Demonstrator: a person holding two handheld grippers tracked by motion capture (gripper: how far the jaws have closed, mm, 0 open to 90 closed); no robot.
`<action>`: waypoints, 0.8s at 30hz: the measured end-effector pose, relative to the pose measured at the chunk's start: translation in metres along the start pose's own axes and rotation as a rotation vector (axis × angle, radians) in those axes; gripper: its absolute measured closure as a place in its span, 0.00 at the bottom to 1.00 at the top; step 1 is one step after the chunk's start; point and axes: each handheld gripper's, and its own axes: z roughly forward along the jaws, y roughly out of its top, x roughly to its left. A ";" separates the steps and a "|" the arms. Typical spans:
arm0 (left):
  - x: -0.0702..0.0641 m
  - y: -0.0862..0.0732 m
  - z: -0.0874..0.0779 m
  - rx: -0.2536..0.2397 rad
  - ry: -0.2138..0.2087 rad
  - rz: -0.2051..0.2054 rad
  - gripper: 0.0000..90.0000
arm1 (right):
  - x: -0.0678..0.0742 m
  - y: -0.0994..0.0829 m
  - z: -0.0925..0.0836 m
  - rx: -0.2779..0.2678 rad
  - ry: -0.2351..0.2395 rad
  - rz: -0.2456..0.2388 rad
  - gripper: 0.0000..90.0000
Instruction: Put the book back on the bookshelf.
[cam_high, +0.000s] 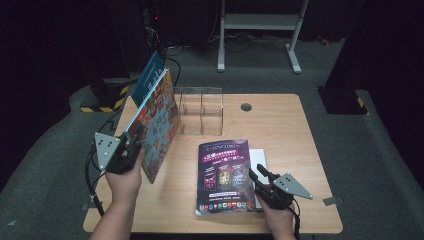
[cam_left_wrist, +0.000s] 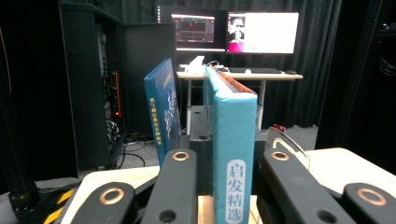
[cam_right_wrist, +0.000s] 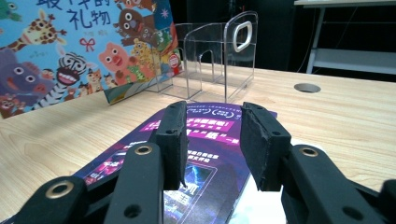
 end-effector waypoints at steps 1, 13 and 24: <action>-0.001 0.000 0.003 0.001 0.005 0.002 0.90 | -0.001 0.000 0.000 -0.002 0.001 0.002 0.68; -0.003 0.001 0.033 0.002 0.017 0.007 0.90 | -0.002 0.001 -0.003 -0.010 -0.003 0.011 0.69; 0.003 -0.002 0.054 0.009 0.040 0.019 0.90 | -0.003 0.001 -0.002 -0.008 -0.004 0.006 0.69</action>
